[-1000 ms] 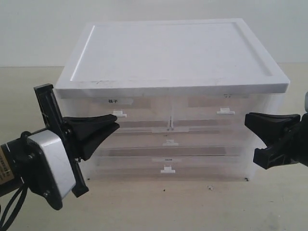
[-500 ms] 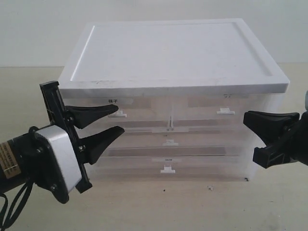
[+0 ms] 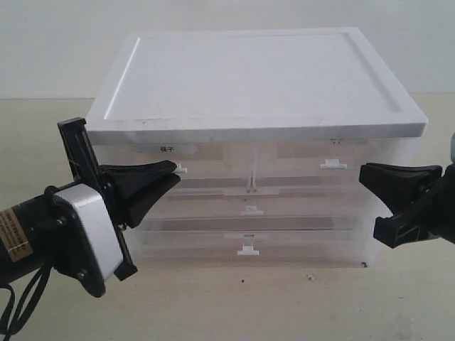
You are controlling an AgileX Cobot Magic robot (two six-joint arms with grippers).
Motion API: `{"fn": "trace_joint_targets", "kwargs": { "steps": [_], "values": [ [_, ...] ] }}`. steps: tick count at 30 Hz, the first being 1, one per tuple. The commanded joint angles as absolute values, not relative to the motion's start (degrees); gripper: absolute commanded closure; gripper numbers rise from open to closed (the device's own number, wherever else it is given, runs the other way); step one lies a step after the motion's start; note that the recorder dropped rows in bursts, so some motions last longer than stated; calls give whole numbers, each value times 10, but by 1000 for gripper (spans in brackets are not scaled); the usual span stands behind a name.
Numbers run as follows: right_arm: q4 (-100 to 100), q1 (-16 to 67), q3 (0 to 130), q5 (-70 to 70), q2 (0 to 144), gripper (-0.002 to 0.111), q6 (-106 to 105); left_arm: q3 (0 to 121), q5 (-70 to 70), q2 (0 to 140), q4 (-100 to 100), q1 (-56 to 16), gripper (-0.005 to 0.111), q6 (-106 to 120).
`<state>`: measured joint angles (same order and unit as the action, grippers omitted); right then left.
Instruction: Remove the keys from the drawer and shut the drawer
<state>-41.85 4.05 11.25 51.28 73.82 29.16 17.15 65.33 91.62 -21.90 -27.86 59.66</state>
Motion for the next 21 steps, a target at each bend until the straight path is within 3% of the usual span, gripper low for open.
{"fn": "trace_joint_targets", "kwargs": {
  "steps": [1,19,21],
  "values": [
    [-416,40,115,521,738,108,294,151,634,907,-219,-287,102,596],
    [-422,40,115,521,738,108,299,100,601,794,-302,-287,102,516],
    [-424,40,115,522,738,108,299,106,602,794,-293,-287,97,478]
  ]
}}
